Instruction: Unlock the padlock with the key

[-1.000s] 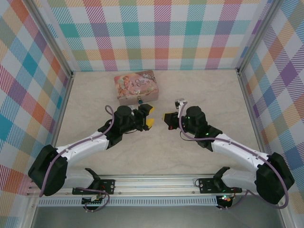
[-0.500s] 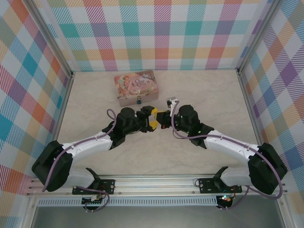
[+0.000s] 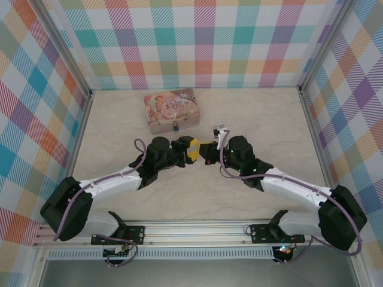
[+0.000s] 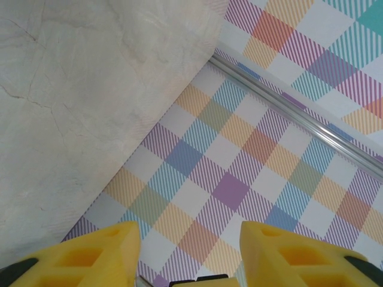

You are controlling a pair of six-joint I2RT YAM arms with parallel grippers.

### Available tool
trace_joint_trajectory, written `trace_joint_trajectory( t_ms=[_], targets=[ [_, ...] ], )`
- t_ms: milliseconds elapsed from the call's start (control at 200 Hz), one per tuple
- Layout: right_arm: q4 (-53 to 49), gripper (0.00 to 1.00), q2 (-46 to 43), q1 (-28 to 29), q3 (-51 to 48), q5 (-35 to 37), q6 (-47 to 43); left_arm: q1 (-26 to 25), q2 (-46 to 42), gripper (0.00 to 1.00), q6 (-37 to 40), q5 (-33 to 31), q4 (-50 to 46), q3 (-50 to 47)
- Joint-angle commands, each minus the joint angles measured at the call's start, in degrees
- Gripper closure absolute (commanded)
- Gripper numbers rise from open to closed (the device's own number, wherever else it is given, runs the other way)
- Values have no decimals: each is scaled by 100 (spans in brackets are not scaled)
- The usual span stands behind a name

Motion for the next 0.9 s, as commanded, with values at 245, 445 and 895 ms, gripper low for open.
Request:
trace_joint_trajectory(
  t_ms=[245,445,895],
  targets=[
    [11,100,-300,45,-211,199,120,-80,-6,59,70,6,12,20],
    [96,100,-100,44,25,215,16,-82,0,54,74,40,-63,47],
    [495,100,500,47,432,70,9,-87,91,50,75,154,-19,50]
  ],
)
